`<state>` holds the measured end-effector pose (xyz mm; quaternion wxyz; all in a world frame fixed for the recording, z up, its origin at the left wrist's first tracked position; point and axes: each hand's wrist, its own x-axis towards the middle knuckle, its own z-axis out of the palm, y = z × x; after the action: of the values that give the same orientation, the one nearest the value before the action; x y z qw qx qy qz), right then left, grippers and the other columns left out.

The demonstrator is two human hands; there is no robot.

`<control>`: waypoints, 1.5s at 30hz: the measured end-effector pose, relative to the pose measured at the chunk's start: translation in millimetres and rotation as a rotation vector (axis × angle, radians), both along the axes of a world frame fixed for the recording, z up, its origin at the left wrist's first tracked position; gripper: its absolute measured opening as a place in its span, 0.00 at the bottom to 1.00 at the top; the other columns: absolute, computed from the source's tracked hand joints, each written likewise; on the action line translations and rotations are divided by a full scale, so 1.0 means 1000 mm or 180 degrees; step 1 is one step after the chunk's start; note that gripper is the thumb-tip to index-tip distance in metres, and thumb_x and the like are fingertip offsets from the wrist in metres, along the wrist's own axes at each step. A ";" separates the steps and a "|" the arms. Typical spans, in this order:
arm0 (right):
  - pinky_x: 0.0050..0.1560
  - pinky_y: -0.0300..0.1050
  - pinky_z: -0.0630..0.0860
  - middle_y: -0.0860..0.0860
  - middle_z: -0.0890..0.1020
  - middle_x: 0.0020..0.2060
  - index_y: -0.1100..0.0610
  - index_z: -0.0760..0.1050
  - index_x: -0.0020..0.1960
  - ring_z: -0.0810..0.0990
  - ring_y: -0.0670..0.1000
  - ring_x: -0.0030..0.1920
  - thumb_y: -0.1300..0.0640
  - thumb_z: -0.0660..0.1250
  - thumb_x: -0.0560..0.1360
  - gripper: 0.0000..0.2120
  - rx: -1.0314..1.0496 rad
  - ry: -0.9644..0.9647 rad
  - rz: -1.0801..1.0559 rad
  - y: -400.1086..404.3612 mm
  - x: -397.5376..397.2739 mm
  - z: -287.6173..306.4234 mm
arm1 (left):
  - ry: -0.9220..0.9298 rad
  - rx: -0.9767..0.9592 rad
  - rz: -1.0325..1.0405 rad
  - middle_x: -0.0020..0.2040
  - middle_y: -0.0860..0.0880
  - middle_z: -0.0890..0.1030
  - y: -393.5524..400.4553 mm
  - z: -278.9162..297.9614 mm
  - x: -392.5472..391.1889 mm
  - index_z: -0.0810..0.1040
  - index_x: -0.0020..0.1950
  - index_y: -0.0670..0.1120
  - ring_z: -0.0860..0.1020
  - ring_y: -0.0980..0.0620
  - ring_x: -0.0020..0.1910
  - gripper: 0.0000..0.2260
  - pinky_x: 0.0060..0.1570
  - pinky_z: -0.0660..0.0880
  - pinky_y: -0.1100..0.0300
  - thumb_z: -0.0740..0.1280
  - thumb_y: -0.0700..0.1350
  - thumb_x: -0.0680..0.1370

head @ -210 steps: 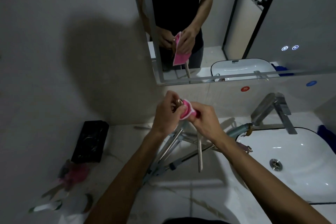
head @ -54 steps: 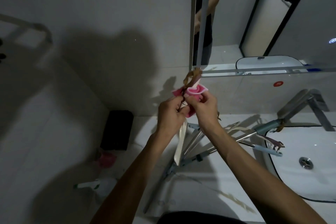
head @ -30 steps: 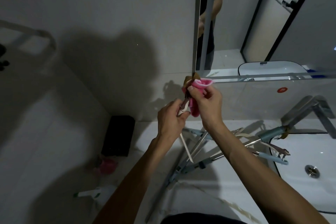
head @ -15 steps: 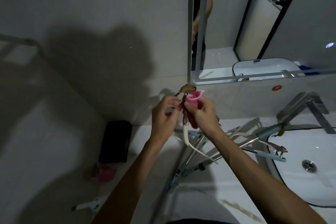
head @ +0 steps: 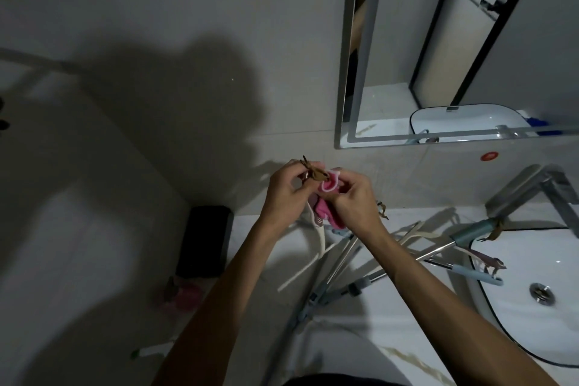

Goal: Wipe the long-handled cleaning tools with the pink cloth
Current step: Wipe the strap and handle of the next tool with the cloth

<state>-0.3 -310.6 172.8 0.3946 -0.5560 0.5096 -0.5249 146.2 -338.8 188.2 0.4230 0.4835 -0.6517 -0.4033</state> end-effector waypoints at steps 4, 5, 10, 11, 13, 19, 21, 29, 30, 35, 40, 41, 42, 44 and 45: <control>0.34 0.34 0.74 0.58 0.82 0.34 0.62 0.82 0.45 0.78 0.44 0.31 0.66 0.69 0.78 0.04 -0.0038 -0.0050 -0.0209 0.001 0.006 0.000 | 0.0085 -0.0175 0.0555 0.44 0.53 0.85 0.000 -0.003 -0.009 0.85 0.48 0.45 0.83 0.54 0.47 0.04 0.50 0.78 0.59 0.73 0.38 0.75; 0.36 0.33 0.75 0.57 0.83 0.35 0.60 0.82 0.45 0.79 0.43 0.33 0.66 0.69 0.78 0.05 -0.0047 -0.0102 -0.0278 0.001 0.007 0.001 | 0.0100 -0.0192 0.0744 0.43 0.54 0.85 0.000 -0.002 -0.009 0.85 0.47 0.45 0.83 0.58 0.45 0.03 0.49 0.77 0.64 0.73 0.39 0.75; 0.40 0.38 0.79 0.53 0.86 0.42 0.57 0.84 0.51 0.83 0.48 0.41 0.63 0.70 0.78 0.05 -0.0078 -0.0551 -0.0472 0.000 0.001 0.006 | 0.0222 -0.0111 0.1317 0.37 0.53 0.83 -0.006 0.004 -0.001 0.83 0.42 0.45 0.79 0.65 0.37 0.04 0.39 0.71 0.72 0.73 0.43 0.77; 0.41 0.43 0.81 0.54 0.86 0.43 0.58 0.84 0.53 0.83 0.51 0.42 0.61 0.72 0.77 0.06 -0.0044 -0.0567 -0.0350 -0.001 0.002 0.007 | 0.0072 -0.0102 0.1269 0.36 0.53 0.82 -0.005 0.004 -0.002 0.80 0.41 0.46 0.78 0.66 0.35 0.05 0.37 0.68 0.73 0.72 0.43 0.77; 0.47 0.47 0.81 0.52 0.85 0.46 0.56 0.84 0.55 0.83 0.52 0.45 0.57 0.75 0.74 0.10 0.0052 -0.0295 -0.0018 0.000 0.006 0.007 | -0.0112 -0.0078 0.1187 0.35 0.54 0.78 -0.002 0.004 -0.007 0.76 0.37 0.50 0.74 0.64 0.32 0.10 0.34 0.66 0.70 0.71 0.45 0.78; 0.62 0.46 0.78 0.45 0.86 0.54 0.59 0.85 0.45 0.83 0.48 0.57 0.61 0.66 0.80 0.09 0.0206 -0.0649 0.0556 0.004 -0.002 0.005 | 0.0280 0.0107 0.1190 0.35 0.51 0.82 0.005 0.006 -0.007 0.80 0.38 0.47 0.80 0.58 0.37 0.11 0.39 0.74 0.65 0.70 0.50 0.79; 0.58 0.46 0.80 0.52 0.86 0.53 0.63 0.84 0.48 0.84 0.50 0.54 0.64 0.69 0.78 0.06 0.0177 -0.0483 0.0358 0.001 -0.004 0.003 | 0.0215 0.0024 0.1159 0.36 0.51 0.82 0.008 0.011 -0.009 0.81 0.40 0.45 0.80 0.59 0.37 0.10 0.40 0.74 0.66 0.71 0.48 0.79; 0.41 0.30 0.74 0.51 0.82 0.47 0.54 0.78 0.60 0.81 0.48 0.44 0.54 0.73 0.76 0.14 0.0669 0.0721 0.0719 0.000 -0.004 0.000 | 0.0191 -0.0035 0.1219 0.36 0.52 0.83 0.010 0.006 -0.015 0.82 0.42 0.47 0.81 0.57 0.38 0.04 0.40 0.75 0.64 0.72 0.44 0.77; 0.38 0.29 0.73 0.53 0.81 0.45 0.55 0.78 0.58 0.79 0.48 0.41 0.54 0.72 0.77 0.11 0.0688 0.0941 0.0758 0.001 -0.005 0.000 | 0.0177 -0.0031 0.1221 0.37 0.52 0.83 0.010 0.004 -0.016 0.82 0.42 0.47 0.81 0.56 0.39 0.04 0.40 0.77 0.62 0.72 0.44 0.76; 0.40 0.37 0.72 0.52 0.80 0.41 0.59 0.78 0.53 0.78 0.48 0.40 0.57 0.73 0.75 0.09 0.0846 0.1473 0.0869 -0.001 -0.016 -0.004 | 0.0305 -0.0103 0.1318 0.41 0.50 0.85 0.007 -0.006 -0.016 0.84 0.47 0.42 0.83 0.53 0.42 0.02 0.45 0.78 0.60 0.72 0.40 0.76; 0.38 0.36 0.70 0.49 0.77 0.34 0.56 0.75 0.42 0.75 0.45 0.34 0.57 0.73 0.73 0.07 0.0616 0.1654 0.0685 0.002 -0.018 -0.013 | 0.0395 0.0050 0.1366 0.41 0.54 0.83 0.011 -0.006 -0.025 0.79 0.48 0.48 0.82 0.56 0.41 0.05 0.45 0.78 0.62 0.72 0.39 0.76; 0.38 0.35 0.70 0.49 0.77 0.34 0.55 0.76 0.42 0.75 0.45 0.33 0.57 0.73 0.73 0.06 0.0542 0.1652 0.0627 0.003 -0.018 -0.013 | 0.0306 0.0167 0.1296 0.39 0.56 0.82 0.014 -0.006 -0.027 0.78 0.47 0.49 0.81 0.60 0.39 0.04 0.41 0.76 0.66 0.71 0.40 0.76; 0.37 0.34 0.69 0.48 0.77 0.34 0.55 0.76 0.43 0.74 0.44 0.33 0.57 0.72 0.74 0.05 0.0479 0.1657 0.0583 0.003 -0.018 -0.014 | 0.0123 0.0291 0.1193 0.36 0.56 0.81 0.017 -0.006 -0.029 0.78 0.45 0.49 0.79 0.62 0.35 0.03 0.37 0.73 0.70 0.70 0.42 0.77; 0.37 0.33 0.68 0.47 0.77 0.34 0.55 0.77 0.46 0.74 0.43 0.33 0.58 0.72 0.75 0.04 0.0389 0.1694 0.0564 0.002 -0.020 -0.014 | -0.0218 0.0444 0.0941 0.35 0.55 0.81 0.022 -0.009 -0.030 0.79 0.43 0.48 0.79 0.62 0.35 0.04 0.35 0.70 0.72 0.70 0.46 0.78; 0.38 0.33 0.69 0.47 0.77 0.35 0.56 0.77 0.47 0.75 0.43 0.33 0.59 0.71 0.75 0.03 0.0366 0.1690 0.0578 0.002 -0.021 -0.014 | -0.0380 0.0453 0.0862 0.36 0.54 0.81 0.023 -0.010 -0.028 0.80 0.43 0.48 0.79 0.61 0.35 0.05 0.35 0.70 0.72 0.69 0.47 0.78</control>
<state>-21.7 -309.0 158.8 0.3236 -0.6940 0.5722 -0.2937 117.8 -315.7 178.0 0.3987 0.6187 -0.5743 -0.3583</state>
